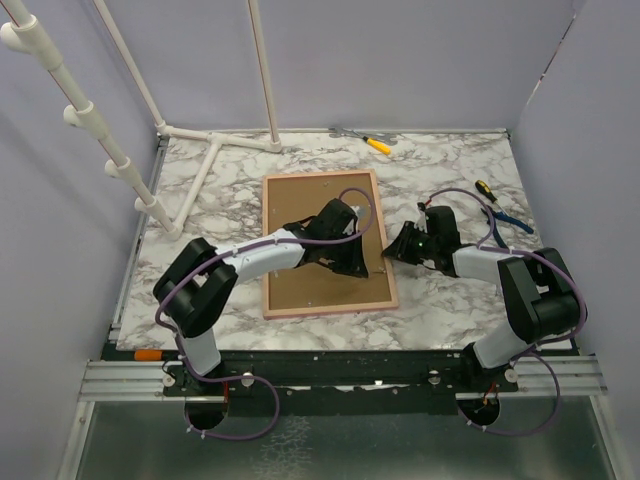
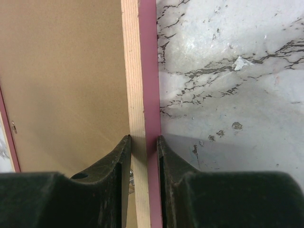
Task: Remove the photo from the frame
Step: Release the photo frame item from the photo frame.
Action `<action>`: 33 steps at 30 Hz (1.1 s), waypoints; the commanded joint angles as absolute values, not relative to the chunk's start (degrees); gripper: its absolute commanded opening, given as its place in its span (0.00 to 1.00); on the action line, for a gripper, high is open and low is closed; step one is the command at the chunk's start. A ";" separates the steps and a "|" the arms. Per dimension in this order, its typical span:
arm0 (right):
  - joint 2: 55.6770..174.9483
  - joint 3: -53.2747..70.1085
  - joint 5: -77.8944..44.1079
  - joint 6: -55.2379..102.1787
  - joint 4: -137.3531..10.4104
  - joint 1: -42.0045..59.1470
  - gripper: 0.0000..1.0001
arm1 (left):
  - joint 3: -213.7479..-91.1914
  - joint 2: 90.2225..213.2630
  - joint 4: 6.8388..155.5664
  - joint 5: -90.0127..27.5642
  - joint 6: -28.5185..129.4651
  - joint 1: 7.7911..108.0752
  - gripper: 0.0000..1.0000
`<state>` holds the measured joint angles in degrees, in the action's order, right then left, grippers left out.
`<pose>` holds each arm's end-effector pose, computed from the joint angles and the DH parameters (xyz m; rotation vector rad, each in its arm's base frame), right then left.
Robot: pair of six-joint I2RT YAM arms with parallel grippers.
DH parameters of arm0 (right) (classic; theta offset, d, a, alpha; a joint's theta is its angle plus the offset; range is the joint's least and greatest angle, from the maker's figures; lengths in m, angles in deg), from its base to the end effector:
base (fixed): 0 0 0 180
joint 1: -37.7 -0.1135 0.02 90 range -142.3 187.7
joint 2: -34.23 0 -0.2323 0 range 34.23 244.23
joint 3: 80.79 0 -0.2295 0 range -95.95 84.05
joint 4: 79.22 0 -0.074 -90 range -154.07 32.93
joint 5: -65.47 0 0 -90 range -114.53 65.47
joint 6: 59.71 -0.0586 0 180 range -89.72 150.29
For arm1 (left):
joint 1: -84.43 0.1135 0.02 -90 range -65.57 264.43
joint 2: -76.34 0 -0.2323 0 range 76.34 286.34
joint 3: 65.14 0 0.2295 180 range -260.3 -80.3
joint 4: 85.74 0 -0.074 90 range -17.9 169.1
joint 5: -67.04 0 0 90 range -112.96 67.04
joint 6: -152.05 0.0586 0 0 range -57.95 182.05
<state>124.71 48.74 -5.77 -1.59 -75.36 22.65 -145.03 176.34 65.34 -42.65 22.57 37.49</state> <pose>0.2762 0.0938 0.1085 0.1854 2.4147 0.7757 0.2317 -0.2769 0.1658 0.3457 2.6472 -1.0184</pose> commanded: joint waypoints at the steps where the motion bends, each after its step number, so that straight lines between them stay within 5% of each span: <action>1: 126.17 48.37 -8.86 -1.00 -75.56 22.58 0.25 | -146.91 178.41 66.80 -43.10 22.33 37.60 0.00; 33: 125.68 48.54 -9.07 -0.90 -75.32 22.58 0.25 | -146.87 174.79 65.20 -39.47 22.15 38.99 0.00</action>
<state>124.73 48.74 -6.40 -1.59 -75.66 22.65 -145.55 176.65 66.19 -41.51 21.76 38.61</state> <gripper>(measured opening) 0.260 0.144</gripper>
